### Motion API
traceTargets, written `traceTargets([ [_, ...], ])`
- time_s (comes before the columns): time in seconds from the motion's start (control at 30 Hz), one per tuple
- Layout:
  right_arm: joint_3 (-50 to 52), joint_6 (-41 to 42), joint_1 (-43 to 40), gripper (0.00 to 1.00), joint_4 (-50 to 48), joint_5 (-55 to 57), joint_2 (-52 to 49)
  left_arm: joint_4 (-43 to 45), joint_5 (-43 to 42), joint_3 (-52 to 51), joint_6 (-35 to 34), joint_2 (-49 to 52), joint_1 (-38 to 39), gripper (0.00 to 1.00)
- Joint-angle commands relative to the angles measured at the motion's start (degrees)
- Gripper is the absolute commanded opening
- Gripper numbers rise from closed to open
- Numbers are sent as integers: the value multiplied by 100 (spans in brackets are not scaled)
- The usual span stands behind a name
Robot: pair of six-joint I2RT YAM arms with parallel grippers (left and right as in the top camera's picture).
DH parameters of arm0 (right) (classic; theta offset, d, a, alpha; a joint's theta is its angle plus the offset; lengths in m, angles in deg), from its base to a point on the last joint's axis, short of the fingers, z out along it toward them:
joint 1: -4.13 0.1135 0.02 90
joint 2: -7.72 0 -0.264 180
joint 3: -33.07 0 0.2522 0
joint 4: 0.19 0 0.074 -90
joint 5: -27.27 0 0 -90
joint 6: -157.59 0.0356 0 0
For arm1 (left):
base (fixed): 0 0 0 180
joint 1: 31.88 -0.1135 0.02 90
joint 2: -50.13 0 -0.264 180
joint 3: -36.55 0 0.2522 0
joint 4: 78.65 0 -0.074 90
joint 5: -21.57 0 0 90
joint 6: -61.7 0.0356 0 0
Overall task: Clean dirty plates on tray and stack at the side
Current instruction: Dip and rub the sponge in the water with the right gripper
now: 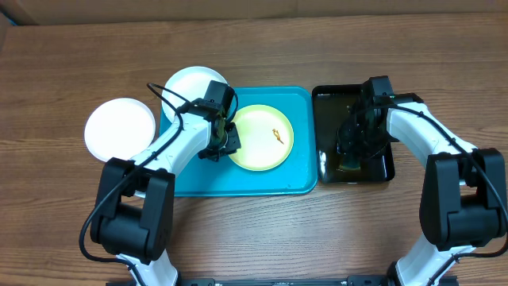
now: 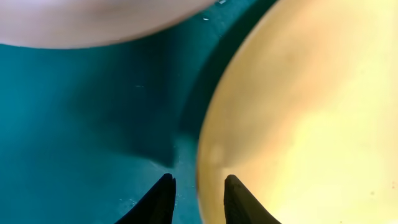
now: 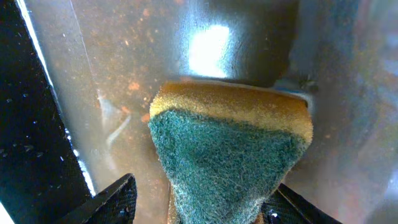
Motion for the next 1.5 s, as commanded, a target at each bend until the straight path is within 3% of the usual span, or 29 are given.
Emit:
traceTargets([
  [0.0,20,0,0,64,11,-9,138,46,94,52,46,90,63,29],
  [0.13,20,0,0,57,48,-9,136,44,94,52,44,90,72,29],
  [0.53,20,0,0,58,26,2,138,149,76,52,44,391,79,28],
  [0.63,7,0,-2,55,2,9,138,140,76,52,44,428,68,20],
  [0.67,-24,0,-2,35,28,9,138,142,74,57,44,426,68,17],
  [0.7,-72,-2,-2,4,94,11,138,142,72,63,44,422,68,14],
  [0.77,-184,-9,0,4,262,13,138,103,74,66,46,422,68,4],
  [0.97,-662,-22,0,4,964,297,138,92,72,66,44,422,68,4],
  [1.07,-1032,-22,22,4,1335,597,140,140,81,66,46,422,66,36],
  [1.13,-1244,-22,59,4,1530,848,140,203,92,66,46,422,57,41],
  [1.37,-1379,-46,109,4,1788,1106,140,457,92,66,46,422,-13,39],
  [1.47,-1379,-44,109,4,1814,1106,140,516,81,66,46,422,-13,21],
])
